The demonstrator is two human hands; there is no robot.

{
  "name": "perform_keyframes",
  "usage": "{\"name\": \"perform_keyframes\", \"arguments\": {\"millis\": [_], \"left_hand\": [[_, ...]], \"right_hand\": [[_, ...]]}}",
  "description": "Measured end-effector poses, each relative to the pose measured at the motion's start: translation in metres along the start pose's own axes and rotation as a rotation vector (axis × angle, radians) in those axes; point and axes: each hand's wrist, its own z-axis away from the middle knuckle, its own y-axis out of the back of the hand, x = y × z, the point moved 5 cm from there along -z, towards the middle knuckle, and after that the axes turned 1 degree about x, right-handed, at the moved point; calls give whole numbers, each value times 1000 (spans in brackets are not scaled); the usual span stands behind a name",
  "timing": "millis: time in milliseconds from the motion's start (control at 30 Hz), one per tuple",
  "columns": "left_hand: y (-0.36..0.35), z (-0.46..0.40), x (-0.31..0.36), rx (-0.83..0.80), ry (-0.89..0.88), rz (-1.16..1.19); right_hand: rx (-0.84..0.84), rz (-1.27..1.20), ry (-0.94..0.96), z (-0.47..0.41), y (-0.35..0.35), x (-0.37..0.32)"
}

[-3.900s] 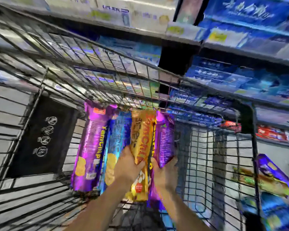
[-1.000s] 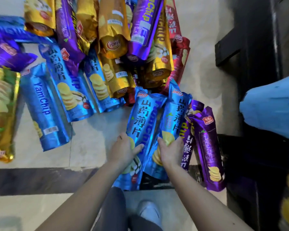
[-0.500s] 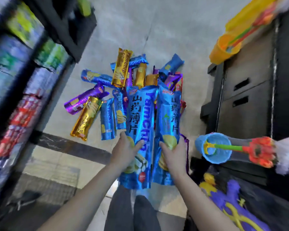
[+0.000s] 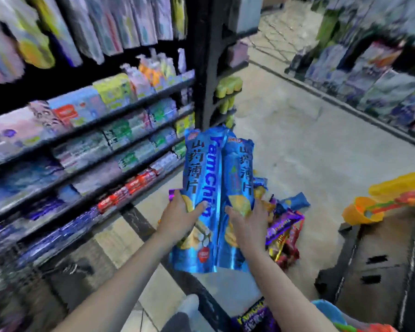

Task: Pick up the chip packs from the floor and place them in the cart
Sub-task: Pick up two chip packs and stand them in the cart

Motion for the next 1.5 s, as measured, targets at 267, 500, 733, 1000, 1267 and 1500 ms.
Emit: {"name": "perform_keyframes", "arguments": {"millis": [267,500,733,1000,1267,1500], "left_hand": [[143,71,-87,317,155,113],[254,161,-208,542,345,247],[346,226,-332,644,528,300],[383,212,-450,505,658,241],[338,162,-538,343,780,220],[298,117,-602,277,854,203]], "right_hand": [[-326,6,191,88,-115,-88],[-594,119,323,216,-235,-143],[-807,210,343,344,-354,-166],[-849,420,226,397,-461,-133],[-822,707,190,378,-535,-75],[-816,883,250,357,-600,-4]]}}
